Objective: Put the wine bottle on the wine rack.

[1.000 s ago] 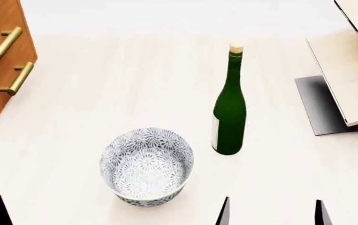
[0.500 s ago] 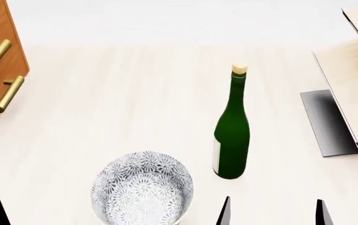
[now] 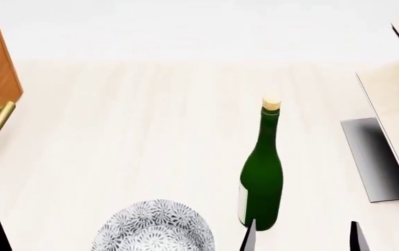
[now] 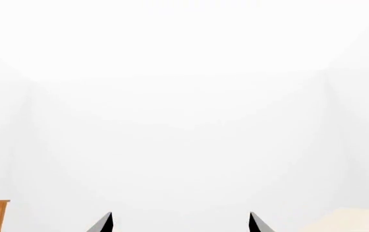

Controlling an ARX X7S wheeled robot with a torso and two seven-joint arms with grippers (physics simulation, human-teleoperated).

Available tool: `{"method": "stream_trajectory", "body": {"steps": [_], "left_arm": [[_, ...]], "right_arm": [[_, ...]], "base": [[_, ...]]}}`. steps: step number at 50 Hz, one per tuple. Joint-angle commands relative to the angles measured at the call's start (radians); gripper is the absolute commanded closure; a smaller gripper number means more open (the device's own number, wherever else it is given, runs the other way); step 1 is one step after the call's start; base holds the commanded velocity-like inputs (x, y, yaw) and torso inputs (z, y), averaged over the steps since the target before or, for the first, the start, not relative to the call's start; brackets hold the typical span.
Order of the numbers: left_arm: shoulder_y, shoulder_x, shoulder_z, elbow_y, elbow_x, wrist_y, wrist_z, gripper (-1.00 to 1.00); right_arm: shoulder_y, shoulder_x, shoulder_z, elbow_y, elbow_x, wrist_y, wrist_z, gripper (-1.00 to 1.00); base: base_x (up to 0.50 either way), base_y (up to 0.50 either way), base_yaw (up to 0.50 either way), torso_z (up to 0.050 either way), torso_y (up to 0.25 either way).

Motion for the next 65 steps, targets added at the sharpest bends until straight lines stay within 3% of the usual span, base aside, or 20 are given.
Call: {"method": "stream_trajectory", "body": {"steps": [1,32,65], "left_arm": [[-0.002,-0.006,0.006,-0.004,0.001,0.002,-0.009,-1.0],[-0.01,-0.021,0.023,-0.018,0.0,0.0,-0.027,-1.0],[-0.013,-0.037,0.036,-0.02,0.0,0.003,-0.048,-1.0]], "right_arm": [[0.002,0.007,-0.007,0.004,-0.002,0.001,0.008,-1.0],[0.019,0.01,-0.014,0.037,-0.022,0.014,0.042,-1.0],[0.019,0.033,-0.03,0.021,0.012,0.035,0.053,-1.0]], "base": [[0.2,0.0,0.0,0.0,0.0],[0.2,0.0,0.0,0.0,0.0],[0.0,-0.08,0.0,0.0,0.0]]}}
